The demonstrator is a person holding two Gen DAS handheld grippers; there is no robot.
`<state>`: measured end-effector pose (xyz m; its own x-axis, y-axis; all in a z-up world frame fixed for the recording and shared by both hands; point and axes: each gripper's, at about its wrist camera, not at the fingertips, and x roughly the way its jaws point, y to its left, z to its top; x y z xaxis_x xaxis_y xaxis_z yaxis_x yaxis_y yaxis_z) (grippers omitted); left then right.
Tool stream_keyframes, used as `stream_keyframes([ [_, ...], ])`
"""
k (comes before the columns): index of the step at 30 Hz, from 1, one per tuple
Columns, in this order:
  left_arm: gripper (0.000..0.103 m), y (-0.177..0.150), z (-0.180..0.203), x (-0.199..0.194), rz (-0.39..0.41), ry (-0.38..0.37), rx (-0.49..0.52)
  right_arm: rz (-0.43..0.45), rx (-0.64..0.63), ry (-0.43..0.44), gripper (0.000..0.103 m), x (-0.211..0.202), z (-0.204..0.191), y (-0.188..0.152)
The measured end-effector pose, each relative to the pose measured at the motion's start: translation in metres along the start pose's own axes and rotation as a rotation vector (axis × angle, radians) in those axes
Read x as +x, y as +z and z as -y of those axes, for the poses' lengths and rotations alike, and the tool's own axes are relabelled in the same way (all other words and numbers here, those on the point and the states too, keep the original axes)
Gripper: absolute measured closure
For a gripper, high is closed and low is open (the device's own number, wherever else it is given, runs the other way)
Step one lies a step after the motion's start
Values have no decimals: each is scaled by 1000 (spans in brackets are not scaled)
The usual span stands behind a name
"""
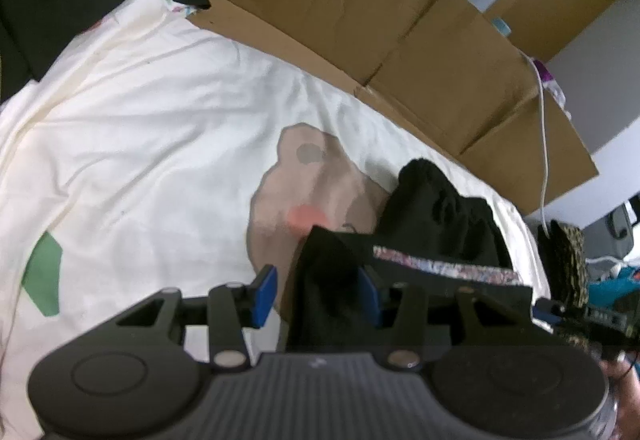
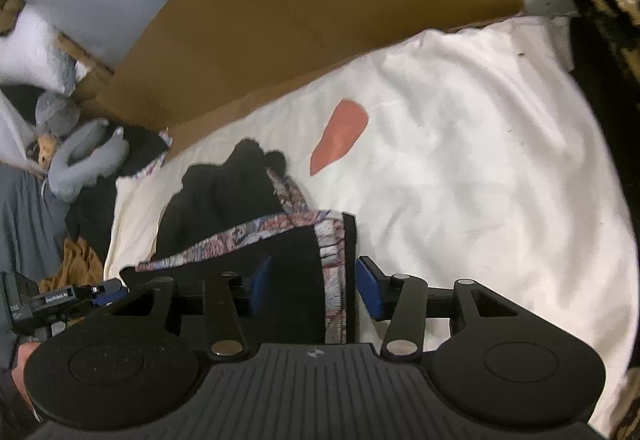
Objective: Fold clothes
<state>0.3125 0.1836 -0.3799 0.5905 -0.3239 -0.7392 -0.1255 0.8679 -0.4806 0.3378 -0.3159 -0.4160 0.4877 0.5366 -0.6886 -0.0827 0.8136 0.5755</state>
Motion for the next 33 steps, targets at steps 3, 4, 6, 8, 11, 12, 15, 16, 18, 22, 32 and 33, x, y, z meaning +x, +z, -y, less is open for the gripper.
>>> stream_keyframes([
  [3,57,-4,3,10,-23,39,43,-8,-27,-22,71,6,-4,0],
  [4,57,-4,3,12,-21,45,47,-6,-33,-27,78,6,-5,1],
  [6,64,-2,2,16,-12,45,49,4,-49,-32,93,5,-7,2],
  [8,78,0,3,18,1,27,56,13,-66,-38,98,4,-8,3],
  [11,100,1,9,18,18,20,92,36,-98,-39,99,-2,-14,4],
  [12,101,0,10,18,23,21,103,44,-109,-38,99,-4,-16,4],
  [15,102,1,8,12,63,33,95,69,-115,-41,100,-10,-20,6],
  [16,102,1,7,10,74,33,85,78,-115,-44,100,-12,-21,7],
  [18,102,2,6,10,77,40,80,85,-110,-51,100,-13,-22,10],
  [22,102,4,7,23,35,81,97,66,-117,-87,100,-2,-22,14],
  [32,79,-3,17,48,-19,155,168,20,-114,-177,57,22,-14,9],
  [33,78,-4,18,48,-19,160,174,17,-118,-186,57,24,-14,8],
])
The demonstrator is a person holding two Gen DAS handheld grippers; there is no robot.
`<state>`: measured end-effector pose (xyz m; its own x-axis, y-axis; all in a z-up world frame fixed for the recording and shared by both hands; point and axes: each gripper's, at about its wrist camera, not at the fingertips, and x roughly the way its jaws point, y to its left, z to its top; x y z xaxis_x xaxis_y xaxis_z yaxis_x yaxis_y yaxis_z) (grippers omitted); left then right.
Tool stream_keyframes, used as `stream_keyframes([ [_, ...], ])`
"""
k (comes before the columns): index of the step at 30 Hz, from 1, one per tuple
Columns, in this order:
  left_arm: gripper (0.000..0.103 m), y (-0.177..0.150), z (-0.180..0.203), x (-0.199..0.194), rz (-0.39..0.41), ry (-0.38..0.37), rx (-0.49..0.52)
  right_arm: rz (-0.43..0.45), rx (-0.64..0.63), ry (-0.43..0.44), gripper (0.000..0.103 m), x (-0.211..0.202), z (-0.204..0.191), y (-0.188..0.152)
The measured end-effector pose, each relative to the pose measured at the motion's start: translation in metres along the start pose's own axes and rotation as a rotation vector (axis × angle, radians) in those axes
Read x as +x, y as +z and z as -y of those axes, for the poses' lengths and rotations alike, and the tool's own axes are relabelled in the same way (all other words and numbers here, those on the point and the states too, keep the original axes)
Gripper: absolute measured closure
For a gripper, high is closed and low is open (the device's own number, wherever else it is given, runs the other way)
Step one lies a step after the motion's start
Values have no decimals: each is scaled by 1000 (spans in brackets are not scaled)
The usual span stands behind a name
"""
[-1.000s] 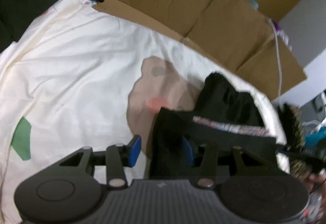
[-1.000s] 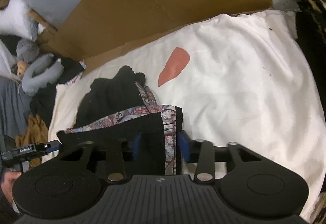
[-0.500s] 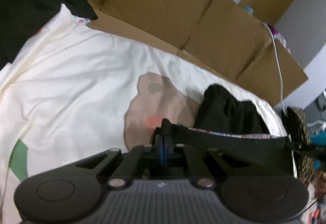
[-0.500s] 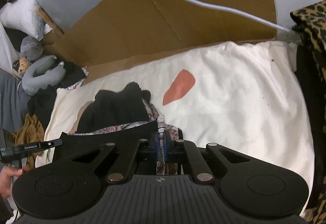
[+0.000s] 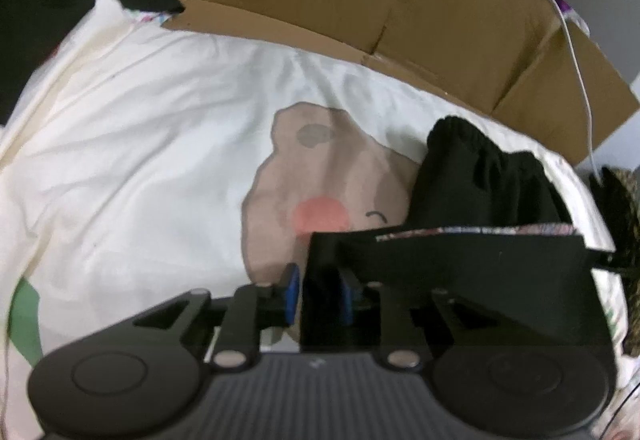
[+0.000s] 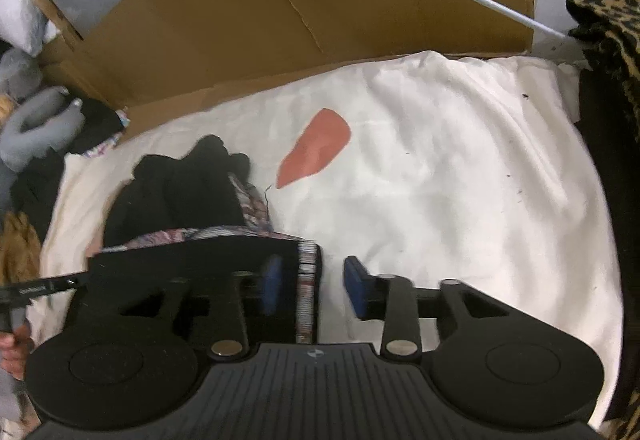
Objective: Fold clothes
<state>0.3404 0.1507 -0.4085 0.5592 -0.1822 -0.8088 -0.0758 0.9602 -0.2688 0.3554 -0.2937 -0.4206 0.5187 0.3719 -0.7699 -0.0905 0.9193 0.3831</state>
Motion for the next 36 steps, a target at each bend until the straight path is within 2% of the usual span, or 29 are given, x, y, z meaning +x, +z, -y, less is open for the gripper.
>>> stream_keyframes([
  [4,72,1,4,3,2,3,7,-18,14,8,57,7,1,-2],
  [8,65,1,15,6,6,29,65,-29,-6,5,57,12,-2,-4],
  [11,65,0,26,10,9,57,112,-30,-41,-9,57,15,-8,-7],
  [15,65,0,25,11,10,52,109,-33,-112,-26,57,18,-19,-12],
  [18,72,1,25,12,6,41,120,-34,-146,-30,58,20,-23,-14],
  [19,73,2,25,12,3,37,120,-34,-147,-26,60,20,-24,-14],
  [21,84,3,27,13,-1,28,123,-35,-152,-15,72,20,-25,-14],
  [22,88,3,28,13,-1,20,124,-39,-159,-5,83,19,-27,-14],
  [23,92,2,29,12,2,20,124,-41,-167,-3,85,19,-29,-14],
  [26,94,1,29,8,18,25,109,-40,-180,-5,98,16,-33,-13],
  [31,95,3,28,-15,87,41,100,39,-152,-30,99,-9,-30,-11],
  [36,95,10,26,-39,145,26,83,100,-72,-2,100,-36,-19,1],
])
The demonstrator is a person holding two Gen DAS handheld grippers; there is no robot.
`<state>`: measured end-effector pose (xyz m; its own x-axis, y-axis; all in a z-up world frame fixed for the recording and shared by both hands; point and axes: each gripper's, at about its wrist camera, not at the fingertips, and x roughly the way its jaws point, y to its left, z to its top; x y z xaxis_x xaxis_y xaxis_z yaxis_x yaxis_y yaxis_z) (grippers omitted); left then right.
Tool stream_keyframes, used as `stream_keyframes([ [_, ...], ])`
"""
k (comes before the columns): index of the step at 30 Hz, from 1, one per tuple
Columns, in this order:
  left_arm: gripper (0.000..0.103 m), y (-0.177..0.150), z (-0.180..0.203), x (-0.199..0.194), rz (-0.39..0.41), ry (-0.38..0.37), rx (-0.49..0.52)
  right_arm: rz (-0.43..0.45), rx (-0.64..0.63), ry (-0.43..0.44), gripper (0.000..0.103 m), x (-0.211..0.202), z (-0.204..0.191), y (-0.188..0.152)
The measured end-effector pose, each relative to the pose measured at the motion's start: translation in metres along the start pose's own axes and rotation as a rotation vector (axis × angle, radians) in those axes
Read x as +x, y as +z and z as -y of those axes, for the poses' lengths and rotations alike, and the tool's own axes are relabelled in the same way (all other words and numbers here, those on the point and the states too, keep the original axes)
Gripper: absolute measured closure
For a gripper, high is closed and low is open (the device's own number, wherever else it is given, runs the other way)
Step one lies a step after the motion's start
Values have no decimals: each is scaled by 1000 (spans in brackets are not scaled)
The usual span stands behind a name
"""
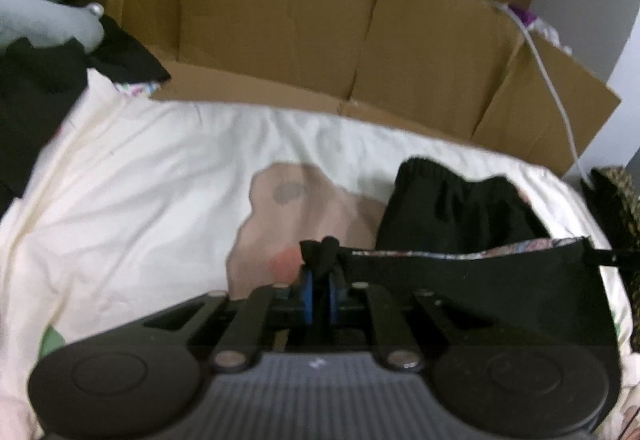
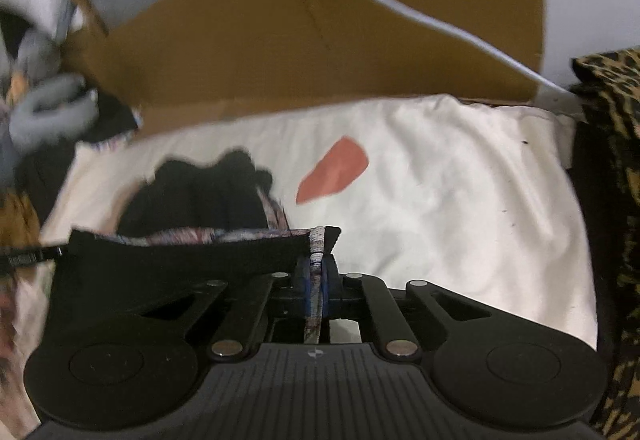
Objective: Fold clothes
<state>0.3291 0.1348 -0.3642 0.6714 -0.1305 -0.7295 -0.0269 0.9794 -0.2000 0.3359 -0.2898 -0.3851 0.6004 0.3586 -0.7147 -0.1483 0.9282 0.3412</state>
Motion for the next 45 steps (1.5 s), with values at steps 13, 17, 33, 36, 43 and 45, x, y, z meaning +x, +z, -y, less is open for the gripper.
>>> stream_keyframes([
  [13,96,41,19,-4,52,-7,36,88,25,-12,101,-21,-2,25],
  [17,96,51,22,11,28,6,57,72,12,-33,101,-10,0,33],
  [33,95,90,28,66,-77,40,83,49,40,-93,101,22,9,65],
  [36,95,85,27,85,-120,53,87,16,66,-107,101,38,16,61],
  [43,95,72,27,100,-160,67,88,-28,82,-118,101,57,21,46],
  [45,95,73,27,97,-148,69,87,-15,80,-117,101,52,20,47],
])
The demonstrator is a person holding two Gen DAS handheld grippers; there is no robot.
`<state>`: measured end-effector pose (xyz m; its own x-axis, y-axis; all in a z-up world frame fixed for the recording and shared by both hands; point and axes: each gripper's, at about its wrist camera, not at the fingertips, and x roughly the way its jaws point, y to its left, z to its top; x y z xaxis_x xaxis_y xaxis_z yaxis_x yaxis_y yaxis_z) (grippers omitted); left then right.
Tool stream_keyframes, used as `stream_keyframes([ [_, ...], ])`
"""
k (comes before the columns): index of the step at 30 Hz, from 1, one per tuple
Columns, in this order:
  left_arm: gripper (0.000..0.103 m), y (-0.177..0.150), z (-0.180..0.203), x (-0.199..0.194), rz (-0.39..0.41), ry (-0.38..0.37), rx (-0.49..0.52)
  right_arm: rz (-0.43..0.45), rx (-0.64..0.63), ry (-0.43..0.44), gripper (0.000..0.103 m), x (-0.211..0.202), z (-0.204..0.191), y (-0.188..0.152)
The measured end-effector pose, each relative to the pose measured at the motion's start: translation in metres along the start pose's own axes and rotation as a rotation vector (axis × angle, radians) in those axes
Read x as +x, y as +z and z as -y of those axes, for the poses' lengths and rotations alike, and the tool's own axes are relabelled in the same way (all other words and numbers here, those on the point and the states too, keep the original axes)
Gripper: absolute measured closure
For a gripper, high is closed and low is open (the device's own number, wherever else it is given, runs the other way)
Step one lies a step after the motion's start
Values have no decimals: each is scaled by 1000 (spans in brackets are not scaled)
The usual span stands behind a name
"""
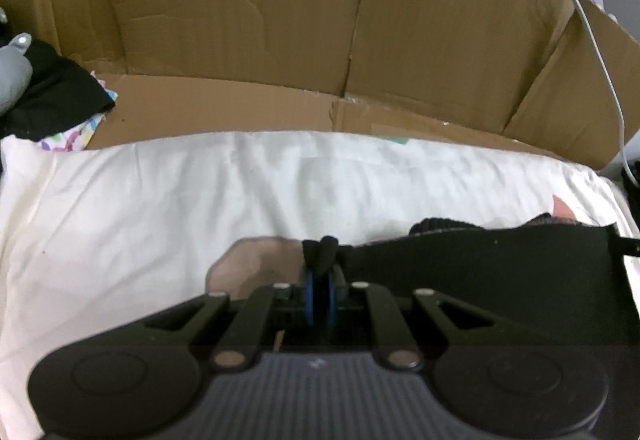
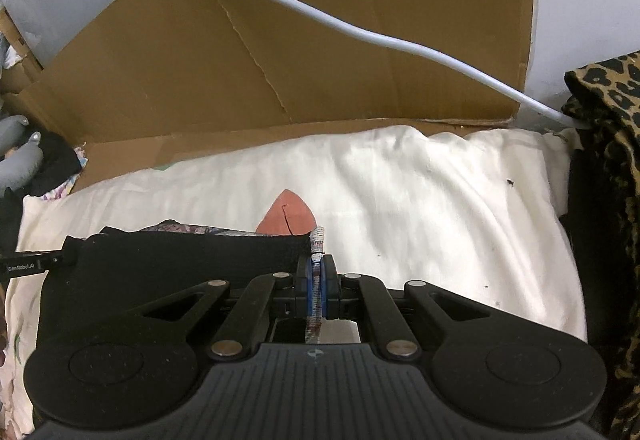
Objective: Fold clothes
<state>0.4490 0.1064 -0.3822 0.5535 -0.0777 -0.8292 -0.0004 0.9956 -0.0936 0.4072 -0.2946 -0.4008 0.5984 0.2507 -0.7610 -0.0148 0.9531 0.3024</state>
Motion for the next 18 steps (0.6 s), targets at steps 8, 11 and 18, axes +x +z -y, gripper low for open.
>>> stream_keyframes([
  [8,95,7,-6,-18,42,0,22,44,-4,19,101,-13,-5,9],
  [11,95,8,-8,-18,49,9,18,47,-9,16,101,-10,-8,11],
  [18,94,13,-6,-2,11,17,15,29,7,17,101,-3,-7,18],
])
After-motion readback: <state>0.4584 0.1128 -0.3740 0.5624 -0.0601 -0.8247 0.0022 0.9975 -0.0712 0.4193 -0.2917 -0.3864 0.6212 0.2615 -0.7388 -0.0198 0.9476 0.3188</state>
